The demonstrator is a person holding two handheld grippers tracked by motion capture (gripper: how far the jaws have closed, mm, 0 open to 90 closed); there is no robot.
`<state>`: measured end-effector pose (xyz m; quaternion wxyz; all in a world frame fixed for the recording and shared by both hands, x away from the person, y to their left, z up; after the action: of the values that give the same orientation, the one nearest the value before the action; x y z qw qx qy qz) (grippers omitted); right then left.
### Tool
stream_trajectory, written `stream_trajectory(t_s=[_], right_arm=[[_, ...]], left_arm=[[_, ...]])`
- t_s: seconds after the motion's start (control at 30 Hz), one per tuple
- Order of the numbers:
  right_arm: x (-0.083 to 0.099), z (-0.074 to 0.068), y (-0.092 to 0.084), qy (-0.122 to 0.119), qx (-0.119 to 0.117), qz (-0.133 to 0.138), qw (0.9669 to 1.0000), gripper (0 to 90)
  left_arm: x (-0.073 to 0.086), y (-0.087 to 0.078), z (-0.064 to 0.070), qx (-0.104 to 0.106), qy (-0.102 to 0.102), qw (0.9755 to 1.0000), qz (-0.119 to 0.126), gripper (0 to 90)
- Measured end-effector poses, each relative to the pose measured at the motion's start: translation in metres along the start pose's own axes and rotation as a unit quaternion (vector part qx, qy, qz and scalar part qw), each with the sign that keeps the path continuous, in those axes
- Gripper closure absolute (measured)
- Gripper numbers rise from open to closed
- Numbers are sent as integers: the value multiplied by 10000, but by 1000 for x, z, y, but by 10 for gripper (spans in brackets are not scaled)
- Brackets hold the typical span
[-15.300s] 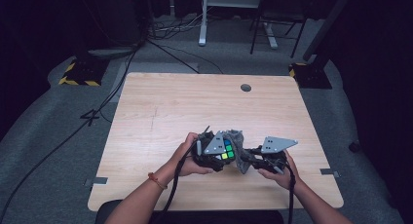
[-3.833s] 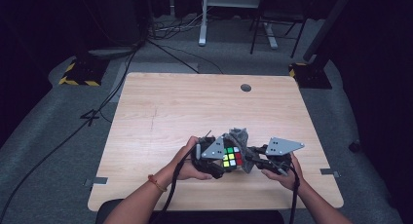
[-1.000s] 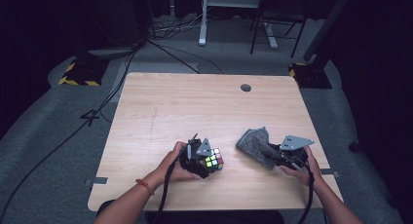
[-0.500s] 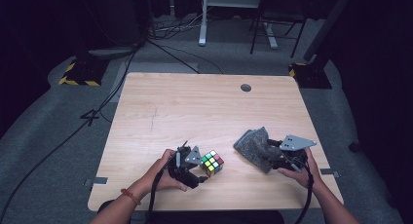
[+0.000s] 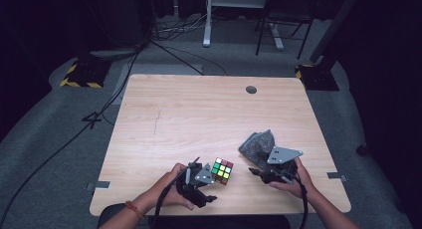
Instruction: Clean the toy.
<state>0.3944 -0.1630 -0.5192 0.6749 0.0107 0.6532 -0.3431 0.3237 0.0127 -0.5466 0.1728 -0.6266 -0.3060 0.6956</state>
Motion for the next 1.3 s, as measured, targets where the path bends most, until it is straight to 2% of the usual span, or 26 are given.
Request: stream_trajectory(t_s=[0.07,0.13,0.2,0.27,0.37,0.47,0.57,0.63,0.7,0.8,0.83,0.9,0.93,1.0,1.17,1.3], right_arm=[[0,-3,3,-22,-54,-19,10000,389],[0,-5,4,-6,-76,-25,10000,391],[1,-6,4,-5,-94,-54,9999,392],[2,-5,4,-19,-105,-63,9999,393],[3,-6,5,19,-120,-63,9999,394],[3,-8,8,9,-162,-86,9998,394],[2,-14,14,-47,-224,-119,9997,391],[1,-17,19,-84,-276,-146,9995,391],[0,-20,25,-159,-332,-192,9991,389],[-1,-25,32,-246,-480,-260,9982,384],[-1,-27,34,-246,-539,-288,9978,382],[0,-28,36,-282,-624,-321,9971,378],[0,-28,37,-285,-641,-334,9970,375],[2,-30,39,-298,-713,-385,9963,372],[-1,-35,44,-487,-784,-435,9948,371],[1,-34,46,-441,-778,-444,9950,373]], left_arm=[[-3,4,3,39,64,10000,45,291],[-5,7,7,110,144,9998,-23,291],[-3,5,7,77,259,9996,-94,282],[0,1,5,78,162,9998,-76,275],[5,-6,-5,-41,-5,10000,-21,252],[8,-10,-20,-233,44,9997,29,226],[8,-10,-36,-284,49,9995,126,213],[6,-6,-45,-292,13,9994,167,160],[4,-2,-54,-295,36,9993,221,160],[-3,7,-60,-29,-48,9995,304,158],[-4,9,-62,7,-28,9996,289,159],[-8,14,-65,10,207,9995,223,160],[-9,16,-66,75,284,9993,247,151],[-12,20,-67,196,195,9992,304,153],[-18,30,-62,364,247,9984,359,160],[-20,35,-57,452,289,9982,267,206]])
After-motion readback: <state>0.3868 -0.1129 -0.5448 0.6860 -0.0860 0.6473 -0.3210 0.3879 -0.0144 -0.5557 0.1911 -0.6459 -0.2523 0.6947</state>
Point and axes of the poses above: each handheld gripper's, and its own axes: y roughly forward along the jaws, x roughly out of its underside, z roughly to its right, the point moved 10 cm from there along y, roughly forward along the jaws, and after that the axes turned 13 degrees about z, right-handed, at the moved point
